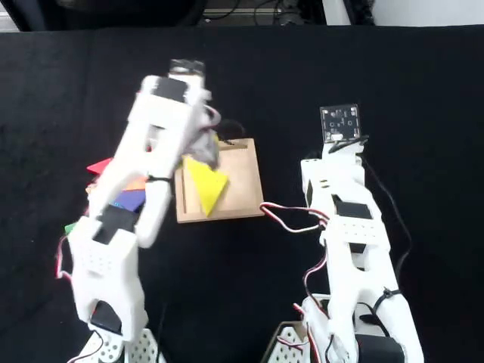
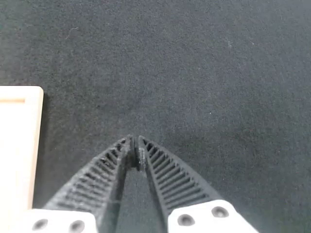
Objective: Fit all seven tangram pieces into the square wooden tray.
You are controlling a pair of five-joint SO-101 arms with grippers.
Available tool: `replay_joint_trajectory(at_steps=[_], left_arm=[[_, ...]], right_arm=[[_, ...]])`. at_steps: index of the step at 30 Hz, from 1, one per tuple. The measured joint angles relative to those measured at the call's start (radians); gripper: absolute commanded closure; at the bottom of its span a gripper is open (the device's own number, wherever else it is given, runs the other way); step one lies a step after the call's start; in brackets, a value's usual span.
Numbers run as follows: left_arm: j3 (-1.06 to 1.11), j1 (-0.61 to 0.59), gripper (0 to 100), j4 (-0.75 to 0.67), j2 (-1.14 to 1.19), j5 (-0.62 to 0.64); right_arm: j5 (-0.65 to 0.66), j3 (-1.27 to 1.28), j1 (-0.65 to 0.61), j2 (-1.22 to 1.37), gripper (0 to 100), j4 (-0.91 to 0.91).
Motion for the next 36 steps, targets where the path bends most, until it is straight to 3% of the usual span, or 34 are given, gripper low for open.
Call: replay_joint_trajectory(at_steps=[5, 11, 15, 19, 21, 24, 36], left_arm=[[0.017, 0.121, 76, -0.009, 0.0, -0.044], [0.106, 0.14, 76, -0.021, 0.0, -0.353], [0.18, 0.16, 76, -0.068, 0.02, -0.44], [0.21, 0.158, 90, -0.15, 0.077, -0.511], [0.204, 0.167, 98, -0.157, 0.091, -0.537], [0.166, 0.187, 93, -0.147, 0.121, -0.551], [0.094, 0.17, 93, -0.124, 0.236, -0.551]], right_arm=[[0.0, 0.0, 0.0, 0.0, 98.7, 0.0], [-0.002, 0.0, 0.0, 0.0, 98.7, 0.0], [-0.002, 0.0, 0.0, 0.0, 98.7, 0.0], [-0.002, 0.0, 0.0, 0.0, 98.7, 0.0], [-0.002, 0.0, 0.0, 0.0, 98.7, 0.0], [-0.002, 0.0, 0.0, 0.0, 98.7, 0.0], [-0.002, 0.0, 0.0, 0.0, 98.7, 0.0]])
